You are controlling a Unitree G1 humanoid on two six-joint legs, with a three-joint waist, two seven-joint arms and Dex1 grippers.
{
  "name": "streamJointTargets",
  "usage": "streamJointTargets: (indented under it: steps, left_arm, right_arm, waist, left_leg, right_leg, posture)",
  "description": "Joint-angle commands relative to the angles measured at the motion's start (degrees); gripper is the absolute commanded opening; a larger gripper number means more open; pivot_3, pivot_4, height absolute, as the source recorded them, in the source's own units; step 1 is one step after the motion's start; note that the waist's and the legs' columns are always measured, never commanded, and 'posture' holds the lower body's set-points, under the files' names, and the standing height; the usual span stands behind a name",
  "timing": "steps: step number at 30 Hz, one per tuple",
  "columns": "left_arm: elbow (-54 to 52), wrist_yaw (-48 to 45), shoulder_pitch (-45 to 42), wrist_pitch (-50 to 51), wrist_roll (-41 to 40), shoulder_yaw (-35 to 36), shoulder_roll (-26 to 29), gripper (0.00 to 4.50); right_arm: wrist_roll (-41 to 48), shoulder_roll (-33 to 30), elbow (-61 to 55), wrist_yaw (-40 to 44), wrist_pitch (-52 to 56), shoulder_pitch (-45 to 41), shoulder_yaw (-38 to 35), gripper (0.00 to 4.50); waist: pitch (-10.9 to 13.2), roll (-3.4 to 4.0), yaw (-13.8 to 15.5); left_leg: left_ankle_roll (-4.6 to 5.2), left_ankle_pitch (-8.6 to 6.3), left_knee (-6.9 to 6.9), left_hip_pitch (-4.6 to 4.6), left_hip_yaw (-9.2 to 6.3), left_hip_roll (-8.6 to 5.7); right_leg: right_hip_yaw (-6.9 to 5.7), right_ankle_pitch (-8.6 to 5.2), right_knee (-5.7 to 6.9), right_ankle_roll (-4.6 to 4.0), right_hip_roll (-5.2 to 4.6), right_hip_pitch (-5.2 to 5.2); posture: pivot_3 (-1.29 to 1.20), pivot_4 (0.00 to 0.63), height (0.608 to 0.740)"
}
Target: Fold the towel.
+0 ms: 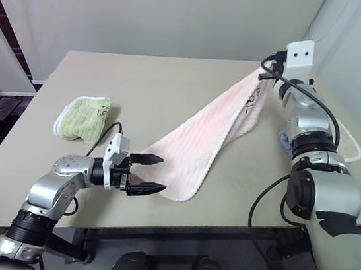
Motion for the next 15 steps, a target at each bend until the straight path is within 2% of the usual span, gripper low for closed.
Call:
streamJointTargets:
  steps: [1,5,8,9,15]
  left_arm:
    - [0.91,0.39,-2.38,0.71,0.23,-1.45,-2.14,4.50]
    - [5.07,0.89,-5.75,-0.19,4.19,-5.24,-4.82,4.50]
    - [11.72,2.36,-9.50,-3.50,8.45,-8.06,-8.86,4.50]
    - [13.53,2.57,-10.59,-3.70,9.07,-8.48,-10.12,4.50]
    - [22.63,1.25,-15.63,-5.55,11.22,-9.99,-16.75,4.50]
  right_arm:
    - [1.62,0.51,-4.33,-0.12,1.03,-4.01,-0.78,0.02]
    - [2.00,1.87,-8.77,0.05,4.02,-4.63,-0.05,0.02]
    - [1.97,3.00,-12.89,-0.09,6.17,-5.15,0.65,0.02]
    - [2.15,3.33,-13.95,-0.19,6.95,-5.13,0.60,0.02]
    - [1.57,4.55,-18.63,-0.53,9.57,-3.24,1.74,0.02]
  waist:
    - [0.00,0.00,-0.01]
    - [0.00,0.00,0.06]
    - [0.00,0.00,0.23]
    - [0.01,-0.02,0.29]
    - [0.01,-0.02,0.22]
  left_leg:
    - [0.00,0.00,0.03,0.00,0.00,0.02]
    - [0.03,0.00,0.16,0.05,-0.02,0.04]
    - [0.08,-0.02,0.29,0.05,-0.02,0.04]
    - [0.34,-0.18,0.35,0.04,-0.03,0.04]
    - [0.45,-0.24,0.62,-0.06,-0.09,0.06]
  right_leg:
    - [-0.01,0.00,0.01,0.00,0.01,0.01]
    - [-0.05,0.01,0.02,-0.04,0.01,0.12]
    - [-0.06,0.06,0.02,-0.11,0.00,0.19]
    - [-0.07,0.06,0.03,-0.11,-0.01,0.21]
    - [-0.11,0.08,0.05,-0.09,-0.02,0.25]
  posture:
    - [0.00,0.000,0.720]
    - [0.00,0.000,0.720]
    - [0.00,0.000,0.720]
    - [0.00,0.000,0.720]
    - [0.00,0.000,0.720]
